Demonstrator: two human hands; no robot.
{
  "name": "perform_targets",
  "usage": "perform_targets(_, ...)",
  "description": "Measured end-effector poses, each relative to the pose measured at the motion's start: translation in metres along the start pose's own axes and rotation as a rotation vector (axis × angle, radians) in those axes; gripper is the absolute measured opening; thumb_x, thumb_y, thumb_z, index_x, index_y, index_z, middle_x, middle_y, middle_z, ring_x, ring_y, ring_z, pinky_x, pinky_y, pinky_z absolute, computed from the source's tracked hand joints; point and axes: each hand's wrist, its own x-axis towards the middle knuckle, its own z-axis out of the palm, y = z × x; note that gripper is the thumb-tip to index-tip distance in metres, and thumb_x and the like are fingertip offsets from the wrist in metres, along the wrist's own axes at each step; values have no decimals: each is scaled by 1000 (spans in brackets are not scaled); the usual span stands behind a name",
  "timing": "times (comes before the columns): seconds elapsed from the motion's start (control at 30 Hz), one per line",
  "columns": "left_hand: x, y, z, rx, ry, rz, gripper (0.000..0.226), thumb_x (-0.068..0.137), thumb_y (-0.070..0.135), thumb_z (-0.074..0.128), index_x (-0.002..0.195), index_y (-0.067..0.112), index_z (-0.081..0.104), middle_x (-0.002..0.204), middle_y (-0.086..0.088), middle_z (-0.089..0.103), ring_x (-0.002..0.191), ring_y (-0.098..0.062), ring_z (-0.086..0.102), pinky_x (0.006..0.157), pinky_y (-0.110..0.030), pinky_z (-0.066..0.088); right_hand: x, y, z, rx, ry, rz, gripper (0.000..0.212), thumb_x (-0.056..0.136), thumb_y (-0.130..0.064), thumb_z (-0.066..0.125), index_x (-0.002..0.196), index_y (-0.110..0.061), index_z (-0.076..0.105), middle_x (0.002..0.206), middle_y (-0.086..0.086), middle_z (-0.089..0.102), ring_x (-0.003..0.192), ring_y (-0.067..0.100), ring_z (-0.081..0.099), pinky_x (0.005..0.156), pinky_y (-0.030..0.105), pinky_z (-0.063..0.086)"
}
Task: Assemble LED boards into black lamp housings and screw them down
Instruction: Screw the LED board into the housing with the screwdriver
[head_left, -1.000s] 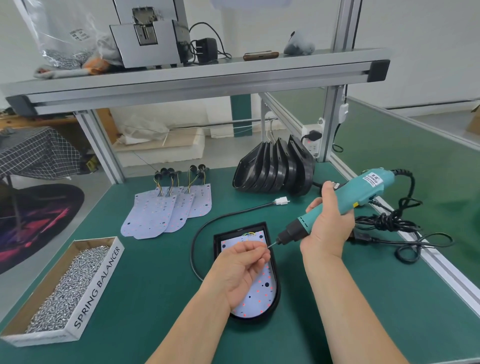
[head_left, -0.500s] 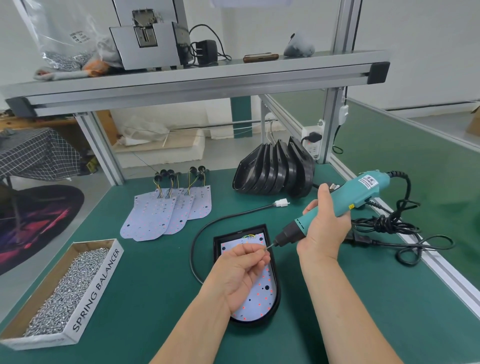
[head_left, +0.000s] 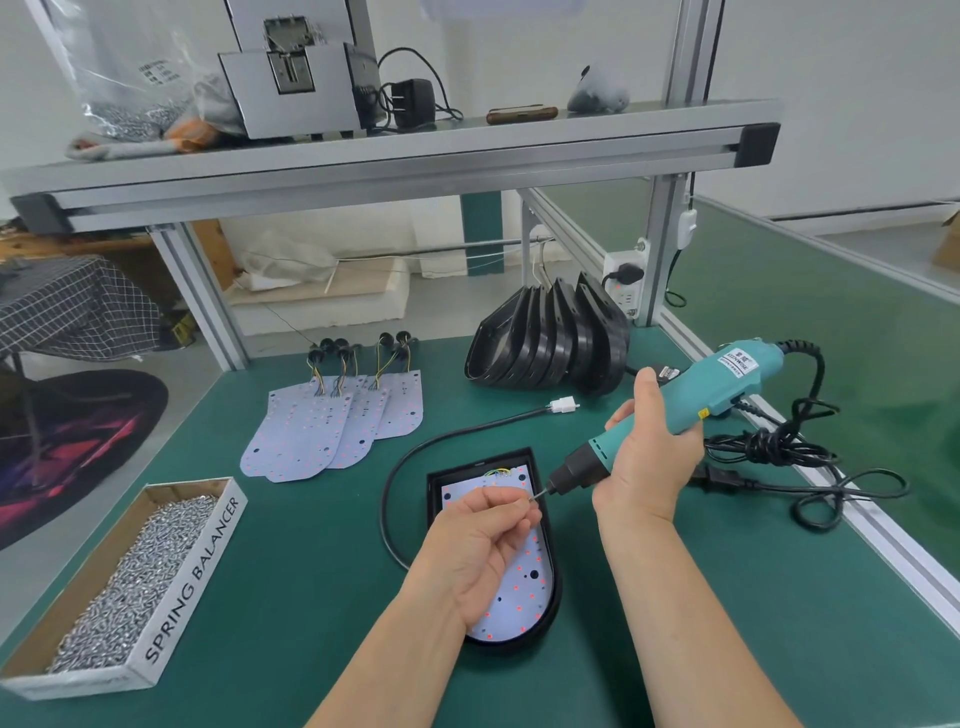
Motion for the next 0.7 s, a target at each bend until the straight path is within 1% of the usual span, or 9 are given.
perform_targets(0.17,1,-3,1,42,4,42,13,88,-16,61,84,-3,65,73,-14,71,63,-17,71,59,-19,56,1,1,0,-9,3,-12,23,86,-32,73,89,-20,53,61,-3,54,54,13,51,53,23,47)
perform_targets(0.33,2,-6,1,59,-1,108,17,87,-17,62,79,-2,66,76,-16,69,64,-19,71,61,-20,57,2,3,4,-37,30,-3,20,85,-29,72,86,-23,53,55,-9,53,49,9,51,49,18,47)
perform_targets(0.43,2,-7,-1,74,-1,125,14,86,-15,64,84,-2,68,80,-17,69,68,-20,71,64,-21,57,2,4,3,-41,30,-5,20,86,-28,72,86,-23,53,56,-8,54,49,10,51,50,20,47)
perform_targets(0.5,1,-8,-1,125,7,130,15,86,-11,68,97,0,69,83,-17,71,74,-22,73,75,-26,58,2,2,3,-39,25,-16,20,86,-27,72,85,-23,53,58,-6,54,50,11,51,50,20,47)
perform_targets(0.57,0,-7,-1,203,4,133,28,86,-4,73,111,6,67,81,-14,73,77,-24,72,90,-35,56,4,-1,3,-33,24,-29,20,86,-27,73,85,-23,53,60,-4,54,52,12,50,51,21,47)
perform_targets(0.6,-1,-6,-2,255,7,139,32,85,0,75,115,10,65,80,-12,73,76,-22,71,92,-38,55,6,-2,4,-31,23,-33,20,86,-27,73,85,-23,54,61,-4,54,53,13,51,52,21,47)
perform_targets(0.63,-1,-4,-4,329,16,157,34,85,5,77,116,14,64,79,-9,73,73,-19,69,89,-36,55,7,-4,4,-28,19,-34,19,86,-28,73,85,-23,54,62,-3,54,55,13,51,53,22,47)
perform_targets(0.7,-1,3,-6,553,76,232,28,86,16,77,112,21,67,75,-1,66,62,-8,60,72,-23,49,8,-6,6,-15,8,-34,20,86,-28,72,84,-23,53,63,-4,54,55,14,51,54,24,48)
